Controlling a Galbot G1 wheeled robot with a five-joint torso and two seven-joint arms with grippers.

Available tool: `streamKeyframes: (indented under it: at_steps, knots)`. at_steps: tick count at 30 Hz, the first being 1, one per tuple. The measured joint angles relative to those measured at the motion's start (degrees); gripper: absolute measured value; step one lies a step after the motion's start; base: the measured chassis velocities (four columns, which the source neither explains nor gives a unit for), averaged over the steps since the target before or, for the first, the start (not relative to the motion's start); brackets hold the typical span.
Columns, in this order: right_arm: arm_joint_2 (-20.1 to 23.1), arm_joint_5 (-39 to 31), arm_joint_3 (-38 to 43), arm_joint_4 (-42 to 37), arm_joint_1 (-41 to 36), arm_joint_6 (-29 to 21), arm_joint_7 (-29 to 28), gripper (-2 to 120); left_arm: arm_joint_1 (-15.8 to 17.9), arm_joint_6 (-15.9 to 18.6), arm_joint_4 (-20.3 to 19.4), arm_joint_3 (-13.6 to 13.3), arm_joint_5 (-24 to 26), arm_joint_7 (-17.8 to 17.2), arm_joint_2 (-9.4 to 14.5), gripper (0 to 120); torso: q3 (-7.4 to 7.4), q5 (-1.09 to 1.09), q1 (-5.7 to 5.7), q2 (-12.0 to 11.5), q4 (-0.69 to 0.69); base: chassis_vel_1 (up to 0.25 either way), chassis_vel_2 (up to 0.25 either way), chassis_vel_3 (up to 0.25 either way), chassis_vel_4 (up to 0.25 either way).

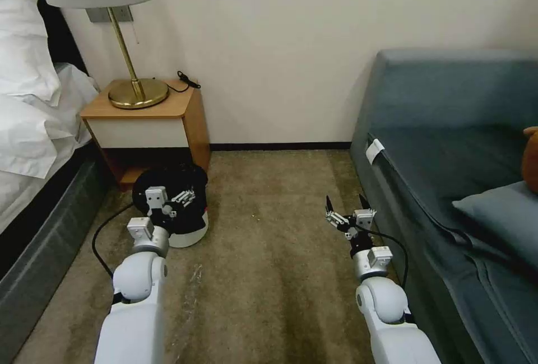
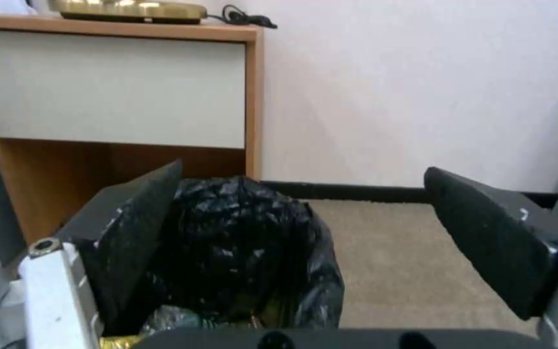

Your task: Pick up the trash bin, then pick up the garbage on the floor and place it into the trash bin.

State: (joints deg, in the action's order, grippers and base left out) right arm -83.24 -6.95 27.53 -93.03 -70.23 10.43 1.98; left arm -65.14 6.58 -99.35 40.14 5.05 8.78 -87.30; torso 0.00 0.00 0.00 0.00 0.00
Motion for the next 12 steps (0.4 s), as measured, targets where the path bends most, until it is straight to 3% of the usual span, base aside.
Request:
streamKeyframes:
  at_steps: [12]
  knots:
    - [0.1, -0.1, 0.4, 0.1, 0.1, -0.4, 0.9, 100, -0.2, 1.1, -0.3, 0.3, 1.6, -0.5, 0.0, 100, 0.00, 0.00, 0.00, 0.0, 0.00, 0.000, 0.000, 0.000, 0.000]
